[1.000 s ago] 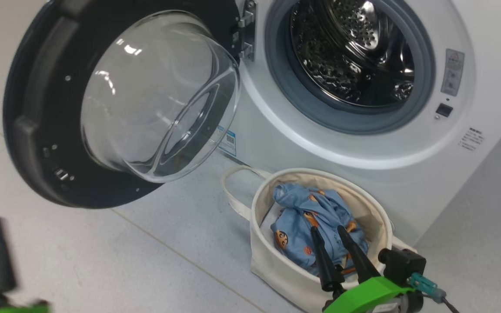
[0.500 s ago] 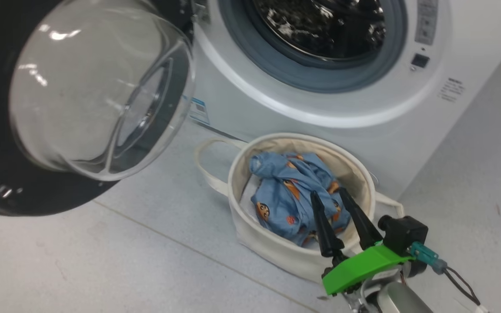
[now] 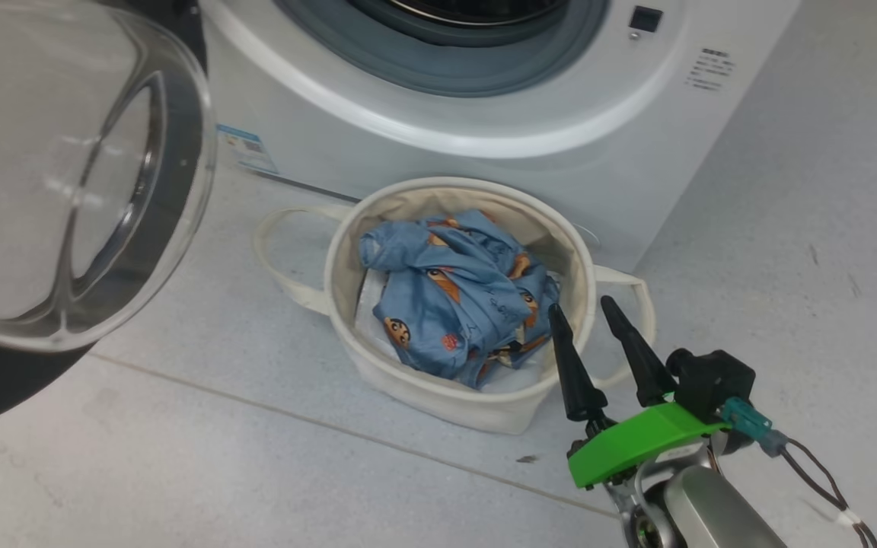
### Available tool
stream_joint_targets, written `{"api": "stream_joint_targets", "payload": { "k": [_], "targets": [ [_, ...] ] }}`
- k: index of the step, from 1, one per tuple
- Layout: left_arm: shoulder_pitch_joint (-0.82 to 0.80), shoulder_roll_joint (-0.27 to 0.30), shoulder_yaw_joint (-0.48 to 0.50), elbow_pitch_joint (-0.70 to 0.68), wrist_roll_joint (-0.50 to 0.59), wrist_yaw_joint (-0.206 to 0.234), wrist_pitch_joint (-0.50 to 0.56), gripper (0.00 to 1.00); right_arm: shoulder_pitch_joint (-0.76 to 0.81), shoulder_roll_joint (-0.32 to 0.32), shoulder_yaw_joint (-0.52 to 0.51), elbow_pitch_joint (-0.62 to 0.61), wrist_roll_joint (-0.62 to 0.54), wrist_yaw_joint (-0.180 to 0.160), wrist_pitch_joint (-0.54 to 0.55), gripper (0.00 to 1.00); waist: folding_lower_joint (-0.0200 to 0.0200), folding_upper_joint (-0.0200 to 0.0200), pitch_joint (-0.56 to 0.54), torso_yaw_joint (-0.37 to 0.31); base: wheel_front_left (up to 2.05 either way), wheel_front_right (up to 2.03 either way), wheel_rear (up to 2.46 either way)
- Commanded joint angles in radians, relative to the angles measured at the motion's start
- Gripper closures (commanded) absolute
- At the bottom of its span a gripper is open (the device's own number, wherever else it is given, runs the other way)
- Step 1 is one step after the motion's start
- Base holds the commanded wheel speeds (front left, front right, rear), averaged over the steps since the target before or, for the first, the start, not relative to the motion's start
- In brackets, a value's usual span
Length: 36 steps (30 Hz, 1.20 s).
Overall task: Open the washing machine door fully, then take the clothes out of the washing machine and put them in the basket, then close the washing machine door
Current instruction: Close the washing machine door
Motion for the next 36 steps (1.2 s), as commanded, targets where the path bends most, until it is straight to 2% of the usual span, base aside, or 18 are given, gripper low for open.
{"api": "stream_joint_targets", "payload": {
  "k": [1,7,12,15,22,31,36],
  "targets": [
    [-0.007,0.094,0.03,-0.022,-0.016,0.003,0.021,1.0,-0.022,0.006,0.015,-0.034,-0.011,0.003,-0.012,0.0,-0.0001,0.0,0.016,-0.027,0.0,0.0,0.0],
    [0.019,0.086,0.03,-0.006,-0.058,0.027,0.114,1.0,-0.019,0.006,0.008,-0.033,-0.017,0.003,-0.012,0.0,-0.0001,0.0,0.004,-0.05,0.0,0.0,0.0],
    [0.048,0.07,0.034,-0.043,-0.119,0.072,0.232,1.0,-0.009,0.006,0.009,-0.032,-0.01,0.003,-0.012,0.0,-0.0001,0.0,-0.021,-0.052,0.0,0.0,0.0],
    [0.07,0.051,0.025,-0.089,-0.149,0.084,0.296,1.0,-0.003,0.006,0.012,-0.03,-0.005,0.003,-0.012,0.0,-0.0001,0.0,-0.03,-0.046,0.0,0.0,0.0],
    [0.147,-0.003,-0.035,-0.264,-0.165,0.068,0.4,1.0,0.002,0.006,0.02,-0.027,0.009,0.003,-0.012,0.0,-0.0001,0.0,-0.053,-0.038,0.0,0.0,0.0],
    [0.289,-0.127,-0.148,-0.565,-0.165,0.09,0.475,1.0,0.014,0.006,0.03,-0.022,0.029,0.003,-0.012,0.0,-0.0001,0.0,-0.093,-0.036,0.0,0.0,0.0],
    [0.367,-0.195,-0.21,-0.691,-0.157,0.081,0.49,1.0,0.022,0.006,0.028,-0.026,0.044,0.003,-0.012,0.0,-0.0001,0.0,-0.109,-0.062,0.0,0.0,0.0]
  ]
}}
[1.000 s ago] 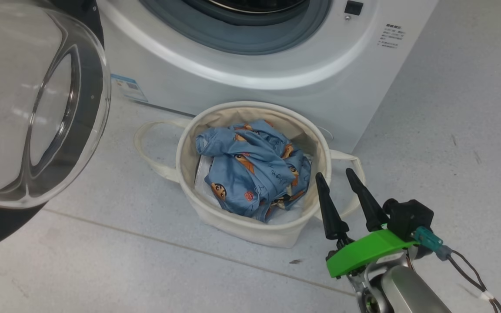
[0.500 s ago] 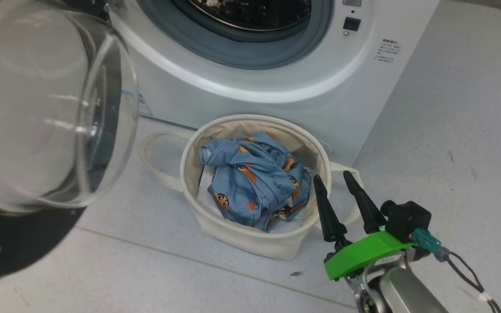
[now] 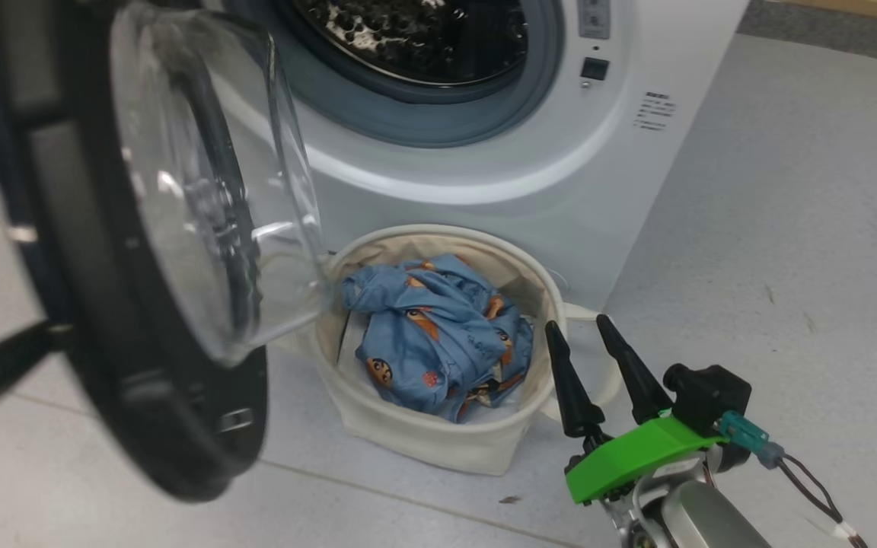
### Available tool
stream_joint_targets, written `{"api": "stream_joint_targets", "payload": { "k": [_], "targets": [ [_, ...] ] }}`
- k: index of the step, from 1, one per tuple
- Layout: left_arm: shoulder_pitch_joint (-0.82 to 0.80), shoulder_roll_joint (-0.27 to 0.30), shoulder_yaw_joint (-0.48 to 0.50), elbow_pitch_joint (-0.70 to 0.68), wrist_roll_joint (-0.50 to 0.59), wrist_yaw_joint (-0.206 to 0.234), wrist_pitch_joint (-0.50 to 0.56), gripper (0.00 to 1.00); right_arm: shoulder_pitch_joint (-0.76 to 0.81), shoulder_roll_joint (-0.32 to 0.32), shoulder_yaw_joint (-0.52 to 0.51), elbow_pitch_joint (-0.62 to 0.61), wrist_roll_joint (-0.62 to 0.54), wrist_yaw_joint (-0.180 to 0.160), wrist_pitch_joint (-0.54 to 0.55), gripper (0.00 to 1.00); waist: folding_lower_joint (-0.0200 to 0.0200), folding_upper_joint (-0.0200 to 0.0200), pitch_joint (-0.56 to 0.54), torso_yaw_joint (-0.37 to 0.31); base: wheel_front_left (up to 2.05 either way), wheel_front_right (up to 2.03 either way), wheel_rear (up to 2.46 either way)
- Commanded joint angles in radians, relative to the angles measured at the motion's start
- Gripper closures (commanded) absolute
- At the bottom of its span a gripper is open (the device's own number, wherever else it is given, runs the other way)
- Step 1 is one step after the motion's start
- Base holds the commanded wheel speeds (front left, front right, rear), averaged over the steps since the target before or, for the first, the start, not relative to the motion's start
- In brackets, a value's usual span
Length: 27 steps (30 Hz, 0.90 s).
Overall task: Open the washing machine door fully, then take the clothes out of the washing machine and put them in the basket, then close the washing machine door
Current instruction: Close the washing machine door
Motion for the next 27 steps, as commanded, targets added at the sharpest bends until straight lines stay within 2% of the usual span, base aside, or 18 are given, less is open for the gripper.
{"api": "stream_joint_targets", "payload": {
  "k": [1,10,19,27],
  "targets": [
    [-0.024,0.032,0.037,-0.046,0.006,-0.012,0.002,1.0,-0.002,0.007,0.015,-0.033,0.009,0.003,-0.012,0.0,0.0,0.0,-0.005,-0.011,0.0,0.0,0.0],
    [-0.019,-0.131,-0.027,-0.077,0.02,-0.081,-0.103,1.0,0.002,0.007,0.014,-0.037,0.029,0.003,-0.012,0.0,0.0,0.0,-0.017,-0.071,0.0,0.0,0.0],
    [-0.09,-0.239,-0.135,-0.006,0.067,-0.147,-0.166,1.0,-0.009,0.007,0.002,-0.045,0.038,0.003,-0.012,0.0,0.0,0.0,0.01,-0.131,0.0,0.0,0.0],
    [-0.181,-0.29,-0.198,0.095,0.126,-0.179,-0.232,1.0,-0.039,0.007,-0.032,-0.067,0.042,0.003,-0.012,0.0,0.0,0.0,0.062,-0.188,0.0,0.0,0.0]
  ]
}}
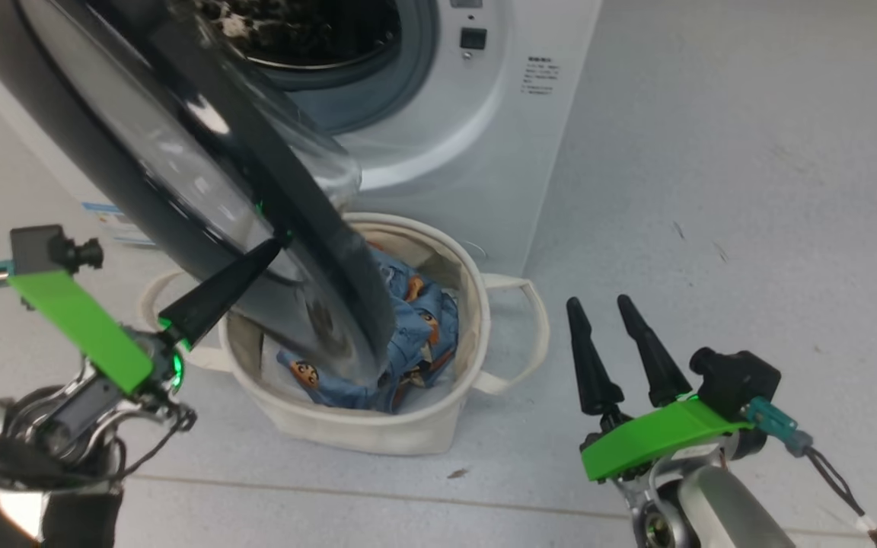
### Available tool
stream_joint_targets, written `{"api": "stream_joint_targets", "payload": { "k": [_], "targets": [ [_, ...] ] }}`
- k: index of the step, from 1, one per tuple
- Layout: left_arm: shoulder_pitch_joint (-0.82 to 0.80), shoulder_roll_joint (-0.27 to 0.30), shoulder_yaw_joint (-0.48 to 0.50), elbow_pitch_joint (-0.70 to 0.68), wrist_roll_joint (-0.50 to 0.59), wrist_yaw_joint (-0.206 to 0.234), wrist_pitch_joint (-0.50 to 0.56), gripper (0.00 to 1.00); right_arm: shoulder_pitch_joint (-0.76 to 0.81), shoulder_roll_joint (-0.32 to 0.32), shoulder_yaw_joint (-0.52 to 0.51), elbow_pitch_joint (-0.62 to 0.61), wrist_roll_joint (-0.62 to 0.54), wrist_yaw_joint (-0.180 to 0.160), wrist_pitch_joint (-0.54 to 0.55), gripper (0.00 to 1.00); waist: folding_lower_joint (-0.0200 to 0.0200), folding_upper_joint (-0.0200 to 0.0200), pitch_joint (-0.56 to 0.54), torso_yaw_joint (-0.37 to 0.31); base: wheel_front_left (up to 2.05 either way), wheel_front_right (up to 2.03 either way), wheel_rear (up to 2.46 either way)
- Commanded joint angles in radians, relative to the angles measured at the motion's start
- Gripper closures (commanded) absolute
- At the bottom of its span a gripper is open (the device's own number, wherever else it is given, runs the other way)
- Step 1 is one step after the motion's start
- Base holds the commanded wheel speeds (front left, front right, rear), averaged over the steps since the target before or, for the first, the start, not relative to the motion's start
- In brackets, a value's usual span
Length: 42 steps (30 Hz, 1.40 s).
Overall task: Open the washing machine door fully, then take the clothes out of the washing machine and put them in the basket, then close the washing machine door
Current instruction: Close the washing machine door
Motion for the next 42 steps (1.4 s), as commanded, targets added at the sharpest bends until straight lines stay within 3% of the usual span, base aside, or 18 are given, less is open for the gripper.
{"api": "stream_joint_targets", "payload": {
  "k": [1,7,13,17,20,25,31,40,41,42],
  "targets": [
    [-0.057,0.01,0.016,-0.015,0.019,-0.016,-0.012,1.0,-0.031,0.007,0.004,-0.038,0.005,0.003,-0.012,0.0,-0.0001,0.0,0.019,-0.017,0.0,0.0,0.0],
    [-0.069,0.013,-0.005,0.001,0.045,-0.022,-0.039,1.0,-0.03,0.007,-0.008,-0.047,0.008,0.003,-0.012,0.0,-0.0001,0.0,0.028,-0.021,0.0,0.0,0.0],
    [-0.03,0.042,-0.028,-0.07,0.086,-0.023,-0.106,1.0,-0.024,0.007,-0.015,-0.053,0.011,0.003,-0.012,0.0,-0.0001,0.0,0.008,0.0,0.0,0.0,0.0],
    [0.032,0.093,-0.083,-0.146,0.209,-0.023,-0.223,1.0,-0.016,0.007,-0.016,-0.056,0.014,0.003,-0.012,0.0,-0.0001,0.0,-0.022,0.02,0.0,0.0,0.0],
    [0.075,0.158,-0.154,-0.188,0.371,-0.023,-0.375,1.0,-0.007,0.007,-0.016,-0.052,0.01,0.003,-0.012,0.0,-0.0001,0.0,-0.048,0.038,0.0,0.0,0.0],
    [0.148,0.225,-0.236,-0.128,0.607,-0.022,-0.624,1.0,0.02,0.007,-0.017,-0.038,0.005,0.003,-0.012,0.0,-0.0001,0.0,-0.102,0.07,0.0,0.0,0.0],
    [0.21,0.225,-0.27,-0.011,0.861,0.056,-0.844,1.0,0.047,0.007,-0.001,-0.035,0.012,0.003,-0.012,0.0,-0.0001,0.0,-0.144,0.092,0.0,0.0,0.0],
    [0.323,0.183,-0.275,0.083,0.985,0.171,-1.048,1.0,0.077,0.007,0.027,-0.032,0.026,0.003,-0.012,0.0,-0.0001,0.0,-0.169,0.103,0.0,0.0,0.0],
    [0.333,0.176,-0.269,0.094,0.99,0.188,-1.059,0.0,0.079,0.007,0.03,-0.031,0.026,0.003,-0.012,0.0,-0.0001,0.0,-0.17,0.104,0.0,0.0,0.0],
    [0.343,0.166,-0.263,0.104,0.992,0.205,-1.067,0.0,0.081,0.007,0.032,-0.03,0.028,0.003,-0.012,0.0,-0.0001,0.0,-0.172,0.106,0.0,0.0,0.0]
  ]
}}
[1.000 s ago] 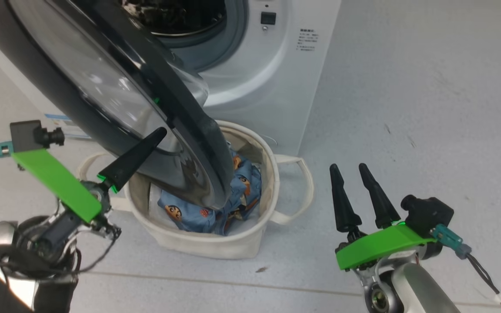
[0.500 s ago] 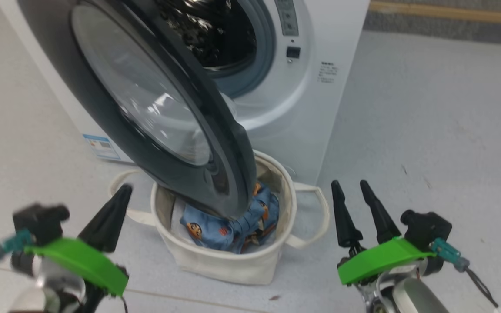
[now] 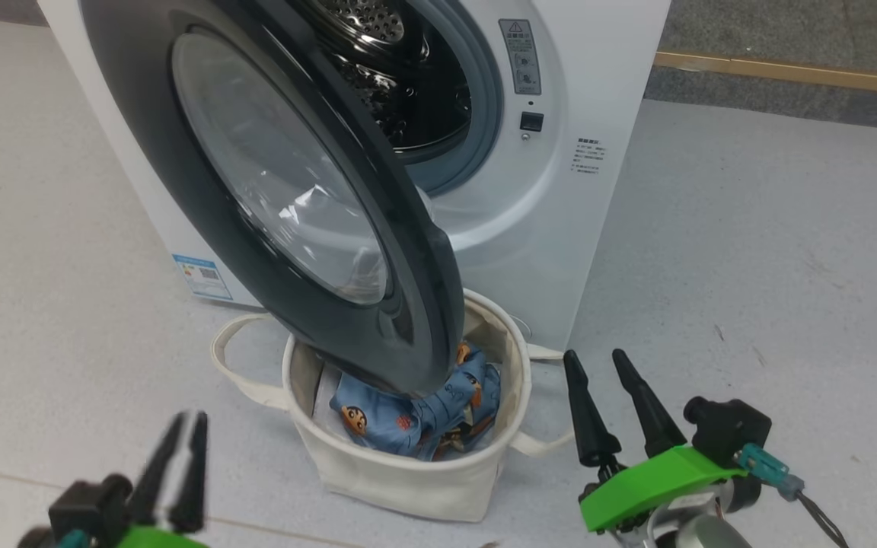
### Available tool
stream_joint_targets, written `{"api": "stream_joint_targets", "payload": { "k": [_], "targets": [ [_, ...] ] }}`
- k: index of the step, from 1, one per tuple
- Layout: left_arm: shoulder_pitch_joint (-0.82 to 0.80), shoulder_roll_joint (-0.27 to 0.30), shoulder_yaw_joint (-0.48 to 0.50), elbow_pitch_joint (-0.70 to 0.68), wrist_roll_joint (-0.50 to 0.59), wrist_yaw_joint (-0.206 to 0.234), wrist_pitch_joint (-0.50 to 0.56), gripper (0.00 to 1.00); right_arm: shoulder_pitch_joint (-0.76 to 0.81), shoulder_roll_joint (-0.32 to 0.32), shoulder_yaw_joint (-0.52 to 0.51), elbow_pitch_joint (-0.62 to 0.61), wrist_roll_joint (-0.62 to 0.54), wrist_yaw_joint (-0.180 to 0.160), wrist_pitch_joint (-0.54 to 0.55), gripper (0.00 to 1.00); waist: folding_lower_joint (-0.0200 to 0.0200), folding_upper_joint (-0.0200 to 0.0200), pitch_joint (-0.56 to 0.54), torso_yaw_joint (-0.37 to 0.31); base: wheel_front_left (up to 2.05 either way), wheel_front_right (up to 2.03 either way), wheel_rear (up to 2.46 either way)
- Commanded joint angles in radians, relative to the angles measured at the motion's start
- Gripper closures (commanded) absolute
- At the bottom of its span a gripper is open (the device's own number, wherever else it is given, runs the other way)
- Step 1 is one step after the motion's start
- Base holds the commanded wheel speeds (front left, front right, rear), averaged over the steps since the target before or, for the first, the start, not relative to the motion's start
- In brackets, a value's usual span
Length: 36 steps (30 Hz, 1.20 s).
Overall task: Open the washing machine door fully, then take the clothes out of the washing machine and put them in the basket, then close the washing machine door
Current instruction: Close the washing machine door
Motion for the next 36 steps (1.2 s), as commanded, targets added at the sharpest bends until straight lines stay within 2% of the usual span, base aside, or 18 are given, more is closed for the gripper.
{"api": "stream_joint_targets", "payload": {
  "k": [1,8,20,25,32,35,36],
  "targets": [
    [-0.014,-0.002,0.051,-0.007,0.012,0.028,-0.023,0.0,-0.01,0.007,0.026,-0.027,0.006,0.003,-0.012,0.0,0.0,-0.0001,-0.003,0.003,0.0,0.0,0.0],
    [0.014,-0.018,0.037,0.022,0.051,0.061,-0.045,0.0,-0.005,0.007,0.037,-0.028,0.008,0.003,-0.012,0.0,0.0,-0.0001,-0.004,0.01,0.0,0.0,0.0],
    [0.008,-0.022,0.012,0.029,0.09,0.069,-0.057,0.0,-0.002,0.007,0.038,-0.032,0.005,0.003,-0.012,0.0,0.0,-0.0001,0.005,0.022,0.0,0.0,0.0],
    [0.008,-0.019,0.009,0.018,0.101,0.072,-0.06,0.0,0.004,0.007,0.023,-0.01,-0.046,0.003,-0.012,0.0,0.0,-0.0001,0.004,0.026,0.0,0.0,0.0],
    [0.01,-0.018,0.0,0.015,0.108,0.069,-0.061,0.0,0.017,0.007,-0.003,0.017,-0.056,0.003,-0.012,0.0,0.0,-0.0001,-0.005,0.027,0.0,0.0,0.0],
    [0.01,-0.02,-0.007,0.019,0.109,0.065,-0.062,0.0,0.01,0.007,0.017,0.004,-0.045,0.003,-0.012,0.0,0.0,-0.0001,-0.01,0.03,0.0,0.0,0.0],
    [0.01,-0.021,-0.009,0.02,0.109,0.064,-0.062,0.0,0.005,0.007,0.029,-0.014,-0.037,0.003,-0.012,0.13,0.0,-0.0001,-0.011,0.032,0.0,0.0,0.0]
  ]
}}
